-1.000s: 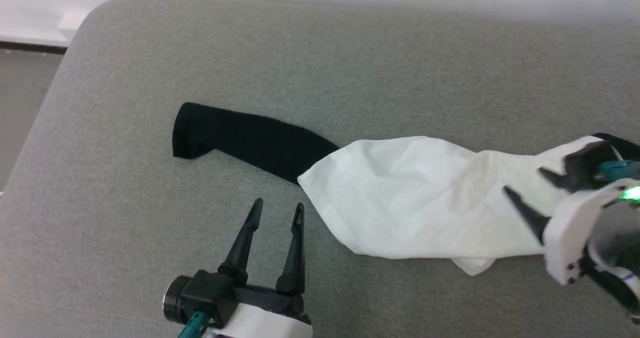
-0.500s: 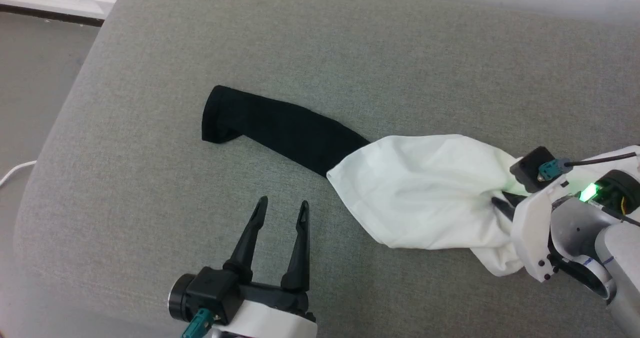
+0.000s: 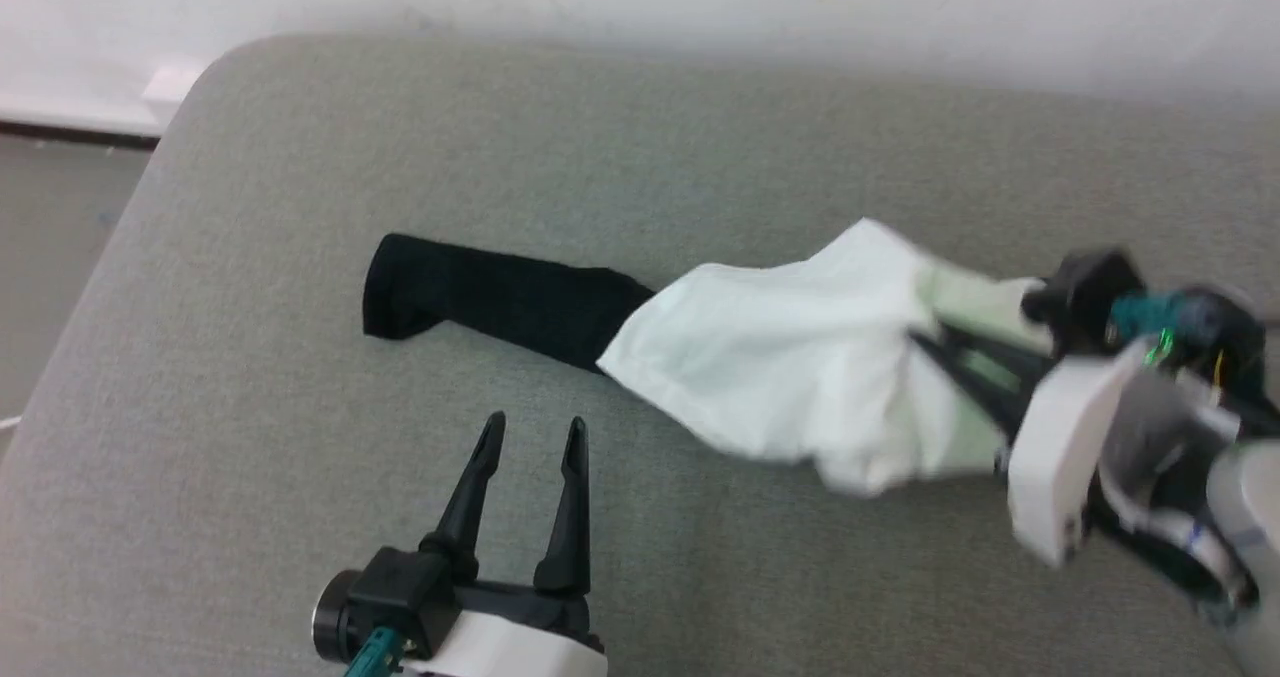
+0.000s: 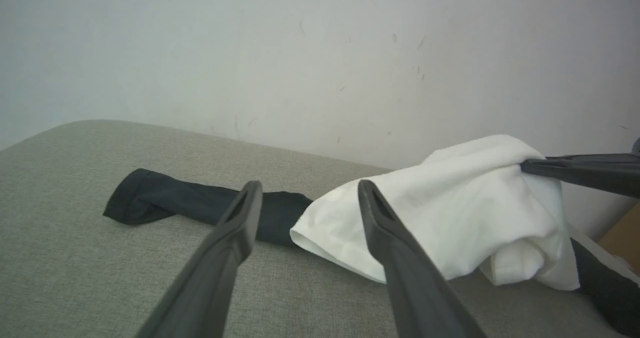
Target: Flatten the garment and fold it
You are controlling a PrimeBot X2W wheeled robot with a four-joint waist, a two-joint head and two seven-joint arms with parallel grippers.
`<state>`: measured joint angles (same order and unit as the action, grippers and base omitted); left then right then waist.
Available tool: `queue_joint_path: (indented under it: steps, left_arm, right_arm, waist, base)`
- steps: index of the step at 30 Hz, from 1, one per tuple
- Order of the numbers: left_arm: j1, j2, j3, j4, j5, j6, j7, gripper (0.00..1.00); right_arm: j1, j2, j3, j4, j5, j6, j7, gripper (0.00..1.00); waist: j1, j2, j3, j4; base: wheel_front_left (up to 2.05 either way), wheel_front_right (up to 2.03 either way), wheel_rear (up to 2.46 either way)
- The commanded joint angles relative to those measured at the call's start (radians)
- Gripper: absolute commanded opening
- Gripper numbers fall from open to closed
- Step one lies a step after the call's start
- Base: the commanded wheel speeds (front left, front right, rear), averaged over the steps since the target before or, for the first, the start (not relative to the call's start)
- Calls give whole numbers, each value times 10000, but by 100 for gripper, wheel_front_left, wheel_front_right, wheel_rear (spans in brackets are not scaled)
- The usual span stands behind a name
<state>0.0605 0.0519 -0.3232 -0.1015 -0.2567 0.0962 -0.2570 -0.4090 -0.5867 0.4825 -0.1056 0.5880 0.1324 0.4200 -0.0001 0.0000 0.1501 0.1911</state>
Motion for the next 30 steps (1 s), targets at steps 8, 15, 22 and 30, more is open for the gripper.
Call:
queue_joint_path:
  steps: [8,15,22,30]
  left_arm:
    - [205,-14,116,-28,53,-161,-47,100]
    - [64,-15,55,52,106,-227,-47,100]
    - [92,-15,70,137,119,-272,-47,100]
    - [21,-16,-115,104,-8,-274,-47,100]
  right_arm:
    - [3320,-1476,712,-1119,231,-17,572,0]
    - [4740,-1513,1242,81,-384,-17,481,91]
    - [4038,-897,713,-570,328,-17,161,100]
    - [1961,-685,831,-1709,195,-17,497,100]
  waist:
    - [1,0,-320,-696]
    - [1,0,-124,-651]
    - [1,0,-275,-405]
    - [1,0,-93,194]
  base:
    - [0,0,0]
    - [0,0,0]
    - [0,0,0]
    - [0,0,0]
